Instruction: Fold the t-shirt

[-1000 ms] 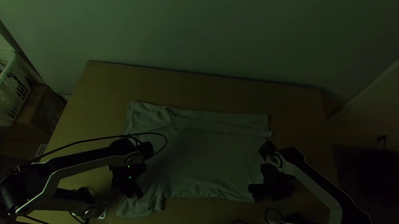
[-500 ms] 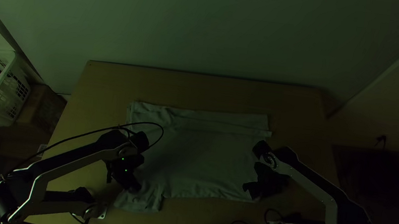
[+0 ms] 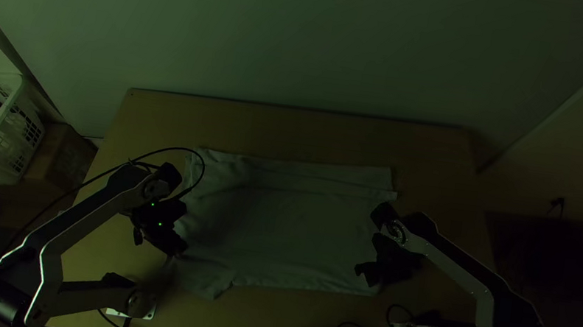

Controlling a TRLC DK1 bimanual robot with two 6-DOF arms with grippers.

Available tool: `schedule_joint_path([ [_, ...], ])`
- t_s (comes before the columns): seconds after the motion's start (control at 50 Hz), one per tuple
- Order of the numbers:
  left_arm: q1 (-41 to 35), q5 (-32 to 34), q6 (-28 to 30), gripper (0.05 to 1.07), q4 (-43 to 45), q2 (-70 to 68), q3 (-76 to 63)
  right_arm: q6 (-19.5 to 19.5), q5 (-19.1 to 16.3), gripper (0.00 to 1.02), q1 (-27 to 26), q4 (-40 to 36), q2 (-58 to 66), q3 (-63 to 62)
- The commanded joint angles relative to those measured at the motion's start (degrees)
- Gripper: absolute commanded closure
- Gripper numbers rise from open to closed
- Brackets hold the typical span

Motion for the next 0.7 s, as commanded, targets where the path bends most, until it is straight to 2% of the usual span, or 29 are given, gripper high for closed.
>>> schedule_joint_path([
  [0.0, 1.1, -0.3, 2.3, 1.04, -1.9, -0.8, 1.1, -0.6, -0.2, 0.61, 0.2, 1.6, 1.0, -0.3],
  [0.1, 1.8, -0.3, 2.8, 1.04, -2.5, -0.9, 1.9, -1.0, -0.1, 0.98, 0.7, 4.6, -1.6, -1.2],
  [0.12, 1.9, -0.3, 2.9, 1.04, -2.7, -0.9, 2.1, -0.9, -0.1, 1.00, 0.6, 4.9, -2.3, -1.2],
  [0.44, 6.0, 0.2, 3.2, 1.04, -2.1, 1.4, 9.4, -2.9, 0.6, 1.00, -4.0, 1.8, -6.2, 4.3],
  [0.68, 8.7, 0.6, 3.0, 1.04, -0.5, 5.6, 16.0, -5.3, 1.7, 1.00, -7.9, 1.2, -3.6, 10.8],
])
